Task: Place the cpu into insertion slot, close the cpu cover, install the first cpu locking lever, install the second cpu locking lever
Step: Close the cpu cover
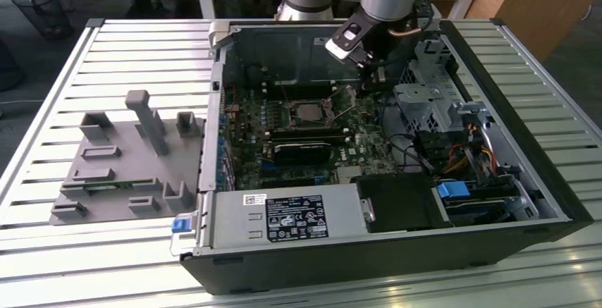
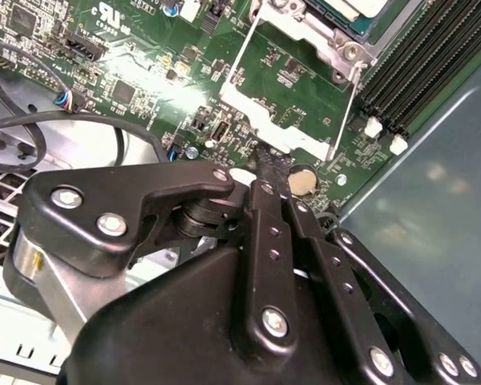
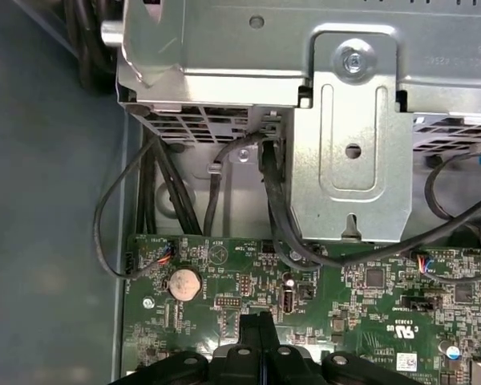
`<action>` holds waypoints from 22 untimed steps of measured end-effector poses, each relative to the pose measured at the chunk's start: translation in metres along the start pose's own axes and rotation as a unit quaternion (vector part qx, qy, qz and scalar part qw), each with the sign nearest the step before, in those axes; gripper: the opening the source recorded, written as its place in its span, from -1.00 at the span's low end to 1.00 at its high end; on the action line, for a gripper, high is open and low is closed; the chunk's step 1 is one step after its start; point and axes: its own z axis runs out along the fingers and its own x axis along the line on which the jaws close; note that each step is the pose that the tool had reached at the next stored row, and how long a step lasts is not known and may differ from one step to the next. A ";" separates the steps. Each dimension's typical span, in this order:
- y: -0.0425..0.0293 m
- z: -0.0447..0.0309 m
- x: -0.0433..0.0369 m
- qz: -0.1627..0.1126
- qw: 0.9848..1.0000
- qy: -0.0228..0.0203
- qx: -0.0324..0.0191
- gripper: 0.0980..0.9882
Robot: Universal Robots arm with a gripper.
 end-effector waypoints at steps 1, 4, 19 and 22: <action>-0.0006 0.0001 0.0000 0.000 1.000 0.000 0.000 -0.95; -0.0053 0.0000 0.0001 0.000 1.000 0.000 0.000 -0.95; -0.0227 -0.0005 0.0005 0.000 1.000 0.000 0.000 -0.95; -0.0265 -0.0003 0.0005 0.000 1.000 0.000 0.000 -0.95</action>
